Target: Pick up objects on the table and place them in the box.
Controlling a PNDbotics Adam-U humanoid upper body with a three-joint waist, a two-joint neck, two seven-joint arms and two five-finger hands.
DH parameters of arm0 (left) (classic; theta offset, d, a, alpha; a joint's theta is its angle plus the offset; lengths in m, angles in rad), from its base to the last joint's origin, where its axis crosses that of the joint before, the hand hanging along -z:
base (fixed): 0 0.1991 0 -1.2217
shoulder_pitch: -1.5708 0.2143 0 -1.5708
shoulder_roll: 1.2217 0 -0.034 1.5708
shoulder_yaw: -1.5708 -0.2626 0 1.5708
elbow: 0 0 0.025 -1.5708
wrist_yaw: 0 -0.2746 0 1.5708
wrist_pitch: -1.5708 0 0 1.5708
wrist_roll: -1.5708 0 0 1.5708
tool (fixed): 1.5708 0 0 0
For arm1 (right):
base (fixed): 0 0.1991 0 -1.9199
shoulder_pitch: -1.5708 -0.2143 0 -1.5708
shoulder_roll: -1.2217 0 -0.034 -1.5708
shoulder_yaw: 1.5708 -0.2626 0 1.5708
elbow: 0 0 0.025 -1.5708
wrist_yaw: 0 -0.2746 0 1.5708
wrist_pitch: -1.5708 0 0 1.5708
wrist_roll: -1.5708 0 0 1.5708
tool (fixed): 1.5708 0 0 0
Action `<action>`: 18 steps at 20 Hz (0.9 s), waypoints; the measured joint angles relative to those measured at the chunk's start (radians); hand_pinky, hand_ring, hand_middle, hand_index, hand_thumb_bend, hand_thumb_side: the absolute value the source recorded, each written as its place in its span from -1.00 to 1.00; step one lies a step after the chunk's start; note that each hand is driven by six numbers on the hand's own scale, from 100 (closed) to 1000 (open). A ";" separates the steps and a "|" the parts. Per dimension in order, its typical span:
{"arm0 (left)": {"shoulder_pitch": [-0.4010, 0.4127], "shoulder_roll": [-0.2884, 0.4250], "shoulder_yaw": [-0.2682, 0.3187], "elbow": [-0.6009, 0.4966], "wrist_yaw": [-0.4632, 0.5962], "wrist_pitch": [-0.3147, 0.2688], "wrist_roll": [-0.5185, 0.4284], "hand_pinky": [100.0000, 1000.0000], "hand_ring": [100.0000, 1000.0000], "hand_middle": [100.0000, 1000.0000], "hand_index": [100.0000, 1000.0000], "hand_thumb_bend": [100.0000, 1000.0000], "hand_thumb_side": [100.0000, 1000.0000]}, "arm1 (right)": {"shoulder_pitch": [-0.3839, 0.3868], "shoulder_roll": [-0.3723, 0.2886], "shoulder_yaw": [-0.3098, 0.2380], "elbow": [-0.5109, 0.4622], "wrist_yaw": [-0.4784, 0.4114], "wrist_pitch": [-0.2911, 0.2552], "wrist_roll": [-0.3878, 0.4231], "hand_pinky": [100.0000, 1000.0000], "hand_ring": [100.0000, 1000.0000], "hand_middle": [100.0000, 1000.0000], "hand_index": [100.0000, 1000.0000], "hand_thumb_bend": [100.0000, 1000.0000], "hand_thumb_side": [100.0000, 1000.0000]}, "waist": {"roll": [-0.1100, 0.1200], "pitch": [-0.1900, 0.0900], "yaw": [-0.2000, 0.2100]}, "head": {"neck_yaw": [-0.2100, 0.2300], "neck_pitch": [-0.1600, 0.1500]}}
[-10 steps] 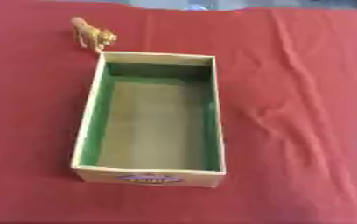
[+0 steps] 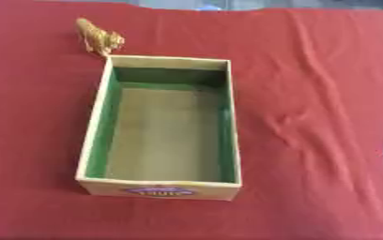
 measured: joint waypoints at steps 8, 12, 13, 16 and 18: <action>-0.030 0.002 0.000 0.000 0.005 0.047 -0.041 -0.20 -0.14 0.17 0.40 -1.00 -0.07 | 0.001 0.015 -0.001 0.000 0.000 0.008 0.004 0.65 0.11 0.07 0.38 -1.00 0.32 | 0.012 0.006 -0.004 | 0.001 -0.010; -0.040 0.009 0.000 0.000 0.009 0.080 -0.066 -0.15 -0.11 0.21 0.44 -1.00 -0.10 | 0.001 0.016 -0.001 0.000 0.002 0.010 0.002 0.65 0.12 0.07 0.38 -1.00 0.31 | 0.009 0.006 -0.005 | 0.001 -0.012; -0.041 0.010 0.000 0.000 0.009 0.083 -0.069 -0.14 -0.10 0.22 0.45 -1.00 -0.09 | 0.001 0.016 -0.001 0.000 0.002 0.010 0.002 0.65 0.12 0.07 0.38 -1.00 0.31 | 0.009 0.006 -0.006 | 0.001 -0.014; -0.092 0.044 -0.026 0.000 -0.011 0.090 -0.092 -0.07 -0.04 0.24 0.53 -1.00 -0.39 | 0.001 0.016 -0.003 0.000 0.005 0.010 0.001 0.65 0.12 0.07 0.38 -1.00 0.35 | 0.007 0.006 -0.011 | 0.001 -0.019; -0.137 0.085 -0.051 0.003 -0.034 0.099 -0.117 -0.02 0.00 0.25 0.59 -1.00 -0.11 | 0.001 0.016 -0.007 0.000 0.006 0.008 -0.001 0.65 0.12 0.07 0.38 -1.00 0.30 | 0.007 0.006 -0.011 | 0.003 -0.021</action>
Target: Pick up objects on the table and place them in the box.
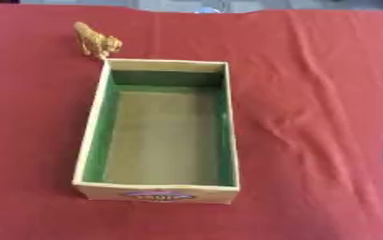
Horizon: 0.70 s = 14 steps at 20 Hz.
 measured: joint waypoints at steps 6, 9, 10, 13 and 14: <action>-0.140 0.127 -0.084 0.096 -0.084 -0.021 -0.084 0.15 0.13 0.32 0.71 -1.00 0.03 | -0.001 0.000 0.001 0.000 0.002 -0.002 0.000 0.65 0.12 0.07 0.38 -1.00 0.30 | -0.001 0.000 -0.016 | 0.020 -0.006; -0.211 0.153 -0.125 0.166 -0.129 -0.053 -0.129 0.19 0.16 0.30 0.71 -1.00 0.24 | -0.002 0.000 0.007 0.000 0.002 -0.003 0.004 0.65 0.12 0.07 0.38 -1.00 0.30 | 0.002 0.000 -0.022 | 0.026 -0.007; -0.235 0.154 -0.140 0.191 -0.144 -0.066 -0.144 0.21 0.17 0.31 0.72 -1.00 0.34 | -0.002 -0.001 0.008 0.000 0.002 -0.003 0.006 0.65 0.12 0.07 0.38 -1.00 0.30 | 0.004 0.000 -0.026 | 0.028 -0.007; -0.308 0.153 -0.186 0.263 -0.189 -0.106 -0.189 0.28 0.21 0.30 0.74 -0.66 0.66 | -0.003 -0.001 0.013 0.000 0.002 -0.003 0.011 0.65 0.12 0.07 0.38 -1.00 0.31 | 0.009 0.002 -0.031 | 0.032 -0.012; -0.330 0.152 -0.201 0.285 -0.203 -0.119 -0.203 0.29 0.22 0.30 0.74 -0.55 0.72 | -0.004 -0.001 0.014 0.000 0.001 -0.003 0.013 0.65 0.12 0.07 0.38 -1.00 0.31 | 0.011 0.003 -0.031 | 0.034 -0.014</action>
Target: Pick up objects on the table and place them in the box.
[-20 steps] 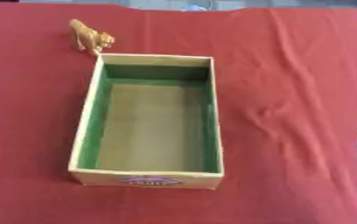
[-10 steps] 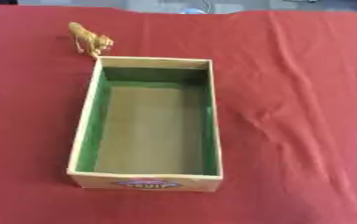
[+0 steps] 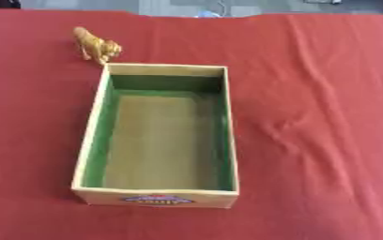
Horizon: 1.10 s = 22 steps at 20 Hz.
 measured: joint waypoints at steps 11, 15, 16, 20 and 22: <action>-0.220 -0.110 -0.167 0.255 -0.158 -0.034 -0.157 0.47 0.45 0.52 0.97 0.37 0.96 | -0.007 0.000 0.011 0.000 -0.003 0.004 0.017 0.65 0.11 0.07 0.38 -1.00 0.31 | 0.013 0.010 -0.003 | 0.010 -0.019; -0.268 -0.160 -0.212 0.350 -0.216 -0.029 -0.215 0.50 0.53 0.61 1.00 0.21 0.81 | -0.007 0.000 0.012 0.000 -0.004 0.005 0.021 0.66 0.11 0.06 0.38 -1.00 0.31 | 0.014 0.017 -0.010 | 0.011 -0.028; -0.280 -0.173 -0.219 0.374 -0.230 -0.034 -0.229 0.52 0.54 0.63 1.00 0.15 0.75 | -0.008 0.000 0.014 0.000 -0.004 0.004 0.023 0.66 0.11 0.06 0.38 -1.00 0.31 | 0.014 0.017 -0.012 | 0.013 -0.030; -0.319 -0.217 -0.235 0.468 -0.288 -0.075 -0.288 0.55 0.59 0.68 1.00 -0.05 0.41 | -0.010 0.000 0.017 0.000 -0.004 0.004 0.028 0.66 0.10 0.06 0.38 -1.00 0.32 | 0.018 0.025 -0.019 | 0.018 -0.040; -0.337 -0.233 -0.235 0.516 -0.317 -0.101 -0.317 0.57 0.61 0.70 1.00 -0.06 0.35 | -0.012 0.000 0.018 0.000 -0.005 0.005 0.029 0.66 0.10 0.06 0.38 -1.00 0.32 | 0.019 0.028 -0.020 | 0.018 -0.045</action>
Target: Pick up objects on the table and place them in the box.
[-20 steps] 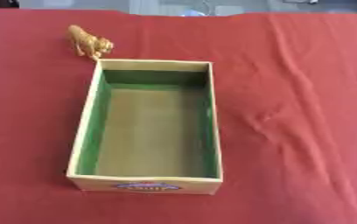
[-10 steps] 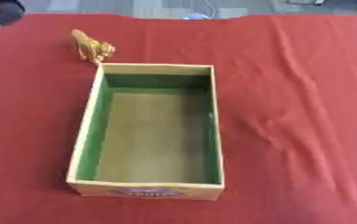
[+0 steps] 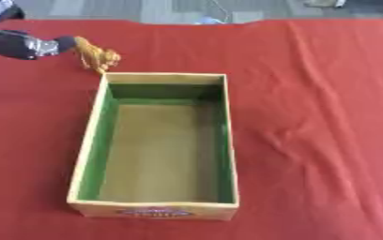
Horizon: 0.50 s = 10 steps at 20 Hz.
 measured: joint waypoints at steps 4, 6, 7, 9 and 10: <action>-0.025 -0.025 0.001 0.099 -0.060 -0.045 -0.060 0.62 0.68 0.79 1.00 -0.19 0.18 | -0.003 0.000 0.000 0.000 -0.001 0.000 0.004 0.66 0.10 0.06 0.38 -1.00 0.32 | 0.000 0.006 -0.002 | 0.002 -0.008; -0.036 -0.037 0.003 0.150 -0.092 -0.063 -0.091 0.62 0.68 0.78 1.00 -0.27 0.12 | -0.003 0.000 0.001 0.000 -0.002 0.000 0.005 0.66 0.10 0.05 0.38 -1.00 0.32 | 0.000 0.007 -0.003 | 0.003 -0.009; -0.044 -0.043 0.009 0.173 -0.107 -0.073 -0.107 0.62 0.68 0.78 1.00 -0.31 0.08 | -0.003 0.000 0.001 0.000 -0.002 0.000 0.005 0.66 0.10 0.05 0.38 -1.00 0.32 | 0.000 0.008 -0.003 | 0.003 -0.010; -0.061 -0.052 0.025 0.207 -0.140 -0.093 -0.138 0.61 0.68 0.77 1.00 -0.38 0.01 | -0.003 0.000 0.001 0.000 -0.003 0.001 0.006 0.66 0.10 0.05 0.38 -1.00 0.32 | 0.000 0.011 -0.004 | 0.003 -0.014; -0.066 -0.055 0.034 0.217 -0.155 -0.102 -0.154 0.61 0.68 0.76 1.00 -0.41 -0.02 | -0.003 0.000 0.002 0.000 -0.003 0.001 0.007 0.66 0.10 0.05 0.38 -1.00 0.32 | 0.000 0.012 -0.004 | 0.003 -0.016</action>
